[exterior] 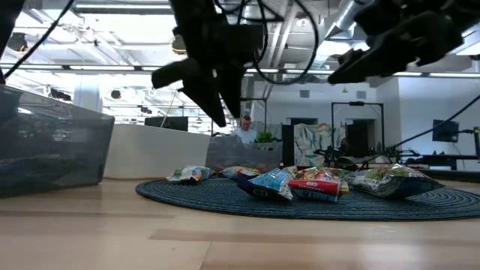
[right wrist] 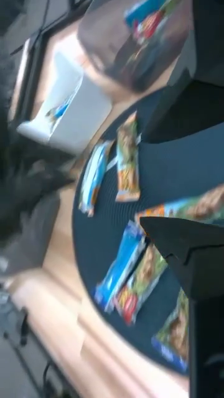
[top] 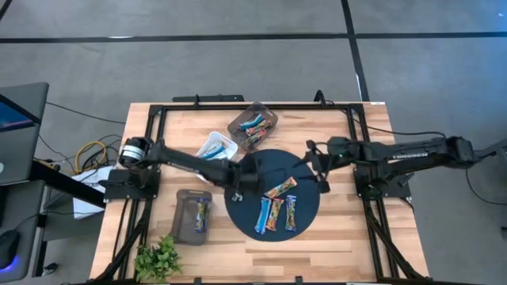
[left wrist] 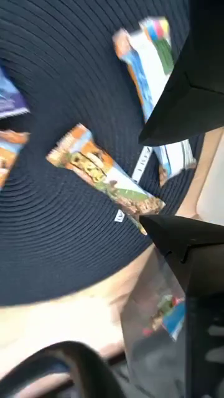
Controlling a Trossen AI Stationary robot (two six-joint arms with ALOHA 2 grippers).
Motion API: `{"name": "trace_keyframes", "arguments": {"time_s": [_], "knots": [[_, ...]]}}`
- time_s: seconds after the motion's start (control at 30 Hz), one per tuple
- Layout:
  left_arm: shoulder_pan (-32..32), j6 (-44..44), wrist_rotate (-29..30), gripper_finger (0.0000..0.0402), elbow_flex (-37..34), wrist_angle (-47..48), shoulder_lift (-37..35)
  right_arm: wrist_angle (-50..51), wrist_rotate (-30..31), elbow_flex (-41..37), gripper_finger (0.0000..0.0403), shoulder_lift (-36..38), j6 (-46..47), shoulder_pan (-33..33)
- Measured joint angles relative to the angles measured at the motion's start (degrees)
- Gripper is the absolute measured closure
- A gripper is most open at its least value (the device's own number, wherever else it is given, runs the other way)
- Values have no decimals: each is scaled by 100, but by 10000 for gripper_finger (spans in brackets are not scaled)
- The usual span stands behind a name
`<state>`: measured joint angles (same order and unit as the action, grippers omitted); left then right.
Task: Pick and place Granola Bars by type
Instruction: Put the yellow granola bar into the white bin
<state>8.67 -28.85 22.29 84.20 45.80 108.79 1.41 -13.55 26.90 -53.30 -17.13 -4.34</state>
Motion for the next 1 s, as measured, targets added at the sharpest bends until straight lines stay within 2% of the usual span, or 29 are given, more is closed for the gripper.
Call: {"name": "trace_keyframes", "arguments": {"time_s": [0.13,0.4,0.7,1.0], "knots": [[-450,-495,-683,216,0,-134,0,-231,5,-274,215,223,125,456],[-876,-1652,-1434,216,2,-770,272,-271,116,-485,231,551,217,1125],[-862,-2155,-1117,216,2,-744,959,-160,318,-479,243,729,13,1591],[-864,-2083,-831,217,26,-714,1172,-191,335,-479,253,726,-230,1540]]}}
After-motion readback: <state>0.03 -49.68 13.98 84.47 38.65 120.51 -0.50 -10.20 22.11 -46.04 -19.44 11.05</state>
